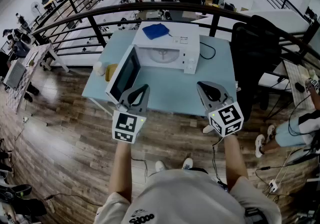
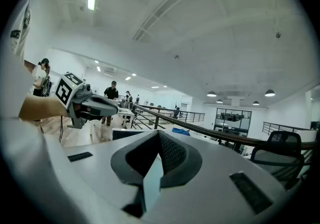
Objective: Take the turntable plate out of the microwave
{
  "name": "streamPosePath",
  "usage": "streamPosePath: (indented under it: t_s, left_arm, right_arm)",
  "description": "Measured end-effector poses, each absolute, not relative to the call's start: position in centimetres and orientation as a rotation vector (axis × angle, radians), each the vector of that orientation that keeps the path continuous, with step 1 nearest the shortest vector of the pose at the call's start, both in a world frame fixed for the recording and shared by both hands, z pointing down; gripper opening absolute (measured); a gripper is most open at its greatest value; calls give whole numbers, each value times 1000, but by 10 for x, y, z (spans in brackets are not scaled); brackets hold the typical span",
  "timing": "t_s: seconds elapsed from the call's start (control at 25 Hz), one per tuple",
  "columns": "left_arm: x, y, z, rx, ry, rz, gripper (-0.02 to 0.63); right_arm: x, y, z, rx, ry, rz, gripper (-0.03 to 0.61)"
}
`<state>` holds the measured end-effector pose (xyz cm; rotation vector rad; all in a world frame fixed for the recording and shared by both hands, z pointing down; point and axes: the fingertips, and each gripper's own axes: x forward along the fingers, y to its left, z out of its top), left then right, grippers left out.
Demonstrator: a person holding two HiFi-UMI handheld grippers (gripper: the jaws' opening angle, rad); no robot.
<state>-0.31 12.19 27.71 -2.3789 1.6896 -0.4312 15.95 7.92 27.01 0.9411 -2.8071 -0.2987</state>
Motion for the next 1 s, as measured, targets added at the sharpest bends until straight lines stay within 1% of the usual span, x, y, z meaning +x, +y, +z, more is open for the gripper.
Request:
streamPosePath:
  t_s: [0.36,0.72,1.0]
  left_arm:
    - [13,112,286,-2378,1733,-448,14]
    - [41,97,303,-2359,1815,-462,14]
    - [22,59,295,-2351,1827,-377,12]
  right_arm:
    - [174,69,275,852,-2835,-355,6]
    - [198,45,283,741,-2883,-340,6]
    - [187,13,286,757,-2888,-324,5]
